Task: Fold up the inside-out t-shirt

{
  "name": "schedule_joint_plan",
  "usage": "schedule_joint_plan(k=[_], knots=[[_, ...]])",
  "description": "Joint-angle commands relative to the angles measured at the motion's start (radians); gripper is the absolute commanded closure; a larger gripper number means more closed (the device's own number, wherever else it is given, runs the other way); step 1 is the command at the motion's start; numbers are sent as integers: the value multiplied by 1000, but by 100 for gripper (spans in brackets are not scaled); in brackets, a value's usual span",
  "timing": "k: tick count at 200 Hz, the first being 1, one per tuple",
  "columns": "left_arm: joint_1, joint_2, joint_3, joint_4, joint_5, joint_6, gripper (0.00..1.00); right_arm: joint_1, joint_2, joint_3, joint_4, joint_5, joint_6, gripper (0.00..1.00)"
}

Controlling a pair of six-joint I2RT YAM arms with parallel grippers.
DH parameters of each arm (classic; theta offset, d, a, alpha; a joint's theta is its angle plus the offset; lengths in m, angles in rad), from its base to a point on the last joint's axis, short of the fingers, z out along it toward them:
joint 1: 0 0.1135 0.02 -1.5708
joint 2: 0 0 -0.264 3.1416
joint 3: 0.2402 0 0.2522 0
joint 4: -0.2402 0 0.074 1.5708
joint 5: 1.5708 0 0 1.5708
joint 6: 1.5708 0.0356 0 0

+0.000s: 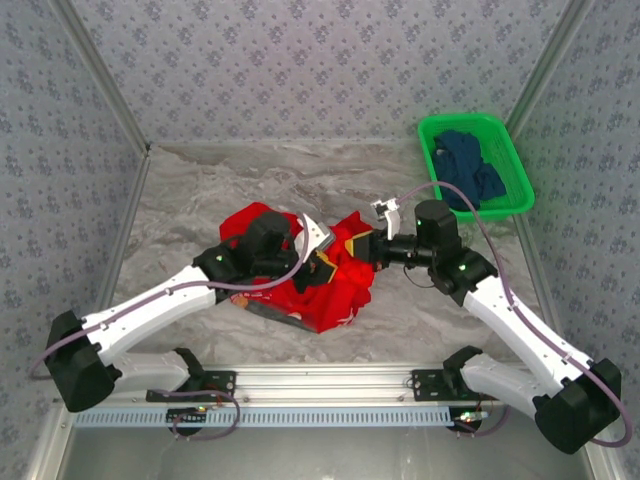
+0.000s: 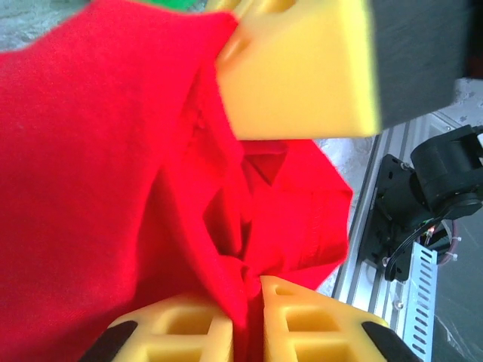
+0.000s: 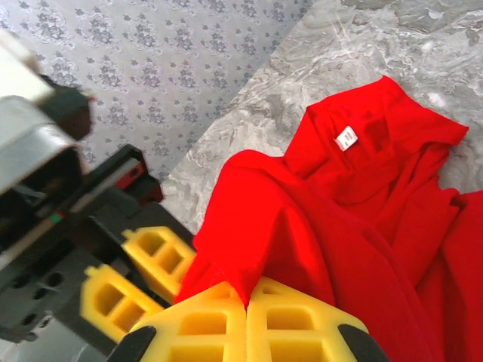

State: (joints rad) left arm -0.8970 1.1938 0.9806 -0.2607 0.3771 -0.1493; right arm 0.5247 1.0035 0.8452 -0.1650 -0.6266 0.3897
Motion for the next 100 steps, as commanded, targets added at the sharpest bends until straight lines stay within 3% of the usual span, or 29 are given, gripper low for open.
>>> schedule_joint_plan(k=[1, 20, 45, 73, 100], knots=[[3, -56, -14, 12, 9, 17, 87, -5, 17, 45, -66, 88, 13, 100], [17, -69, -35, 30, 9, 8, 100, -5, 33, 63, -103, 130, -1, 100], [34, -77, -47, 44, 12, -14, 100, -4, 52, 85, -156, 174, -1, 100], [59, -90, -69, 78, 2, -57, 100, -4, 63, 129, -269, 243, -56, 75], [72, -93, -74, 84, -7, -82, 100, 14, 5, 126, -351, 277, -128, 61]])
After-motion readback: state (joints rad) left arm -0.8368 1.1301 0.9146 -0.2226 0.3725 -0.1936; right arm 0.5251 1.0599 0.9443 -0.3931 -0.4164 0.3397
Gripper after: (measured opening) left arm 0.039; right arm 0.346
